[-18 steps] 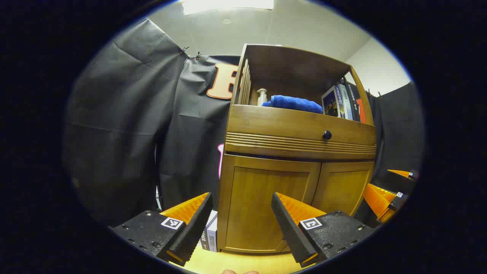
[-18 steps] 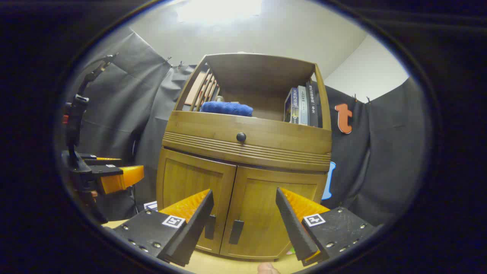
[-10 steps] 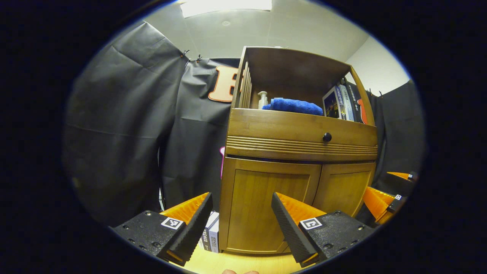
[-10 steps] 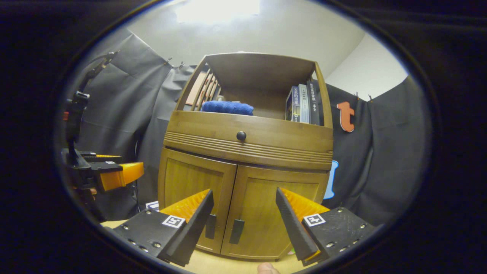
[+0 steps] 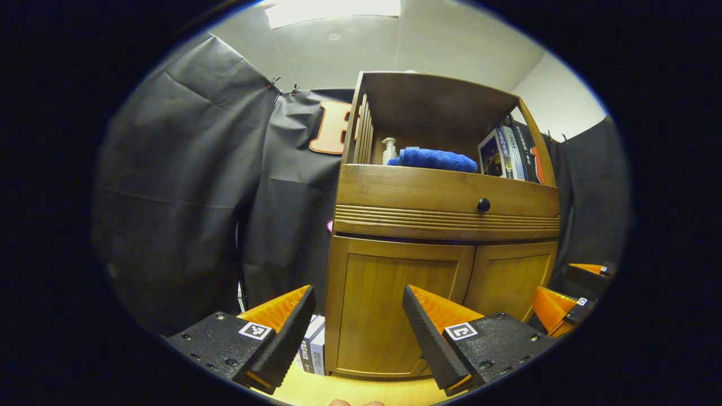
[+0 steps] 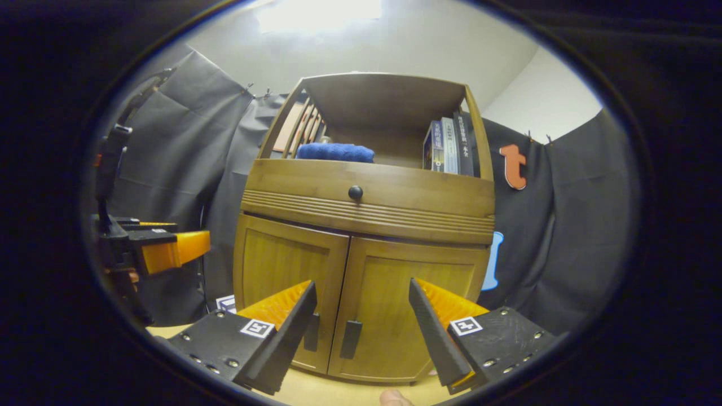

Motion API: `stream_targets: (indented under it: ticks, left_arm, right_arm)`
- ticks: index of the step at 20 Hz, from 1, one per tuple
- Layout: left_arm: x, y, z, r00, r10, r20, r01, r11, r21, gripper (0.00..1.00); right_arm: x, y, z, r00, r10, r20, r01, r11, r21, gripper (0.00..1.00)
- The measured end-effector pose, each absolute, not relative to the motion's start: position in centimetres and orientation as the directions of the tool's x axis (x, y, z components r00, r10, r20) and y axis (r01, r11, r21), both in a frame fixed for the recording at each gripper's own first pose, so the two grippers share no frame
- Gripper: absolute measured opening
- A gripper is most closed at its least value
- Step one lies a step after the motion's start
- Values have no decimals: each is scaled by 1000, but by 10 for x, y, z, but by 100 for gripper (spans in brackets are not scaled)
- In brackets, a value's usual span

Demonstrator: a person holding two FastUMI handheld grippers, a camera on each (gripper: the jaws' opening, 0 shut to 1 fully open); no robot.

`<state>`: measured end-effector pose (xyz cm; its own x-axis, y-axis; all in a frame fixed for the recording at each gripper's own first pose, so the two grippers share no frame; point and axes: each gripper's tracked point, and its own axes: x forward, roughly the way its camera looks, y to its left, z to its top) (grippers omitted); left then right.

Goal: Open the right door of the double-door shoe cabinet with the right hand, and open the left door with the left hand.

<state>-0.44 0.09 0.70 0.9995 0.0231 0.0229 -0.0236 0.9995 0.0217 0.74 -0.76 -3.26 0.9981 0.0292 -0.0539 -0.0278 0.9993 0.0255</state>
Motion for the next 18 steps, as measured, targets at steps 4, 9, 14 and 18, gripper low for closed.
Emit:
stream_targets:
  ticks: [4, 9, 14, 18]
  left_arm:
    - [-13, 23, 6, 997, 79, 14, -80, 996, 43, 92]
    - [-30, 74, 6, 975, 224, 13, -224, 970, 98, 92]
    - [-51, 122, 4, 929, 370, 6, -368, 922, 121, 91]
    - [-60, 146, 4, 894, 448, 0, -444, 887, 125, 92]
  right_arm:
    - [28, 3, -81, 983, 53, -177, -48, 998, 30, 97]
    - [69, 11, -156, 931, 51, -360, -31, 998, 60, 65]
    - [106, 9, -200, 902, 29, -432, 7, 997, 82, 66]
    - [121, 17, -214, 895, 31, -445, 5, 997, 79, 55]
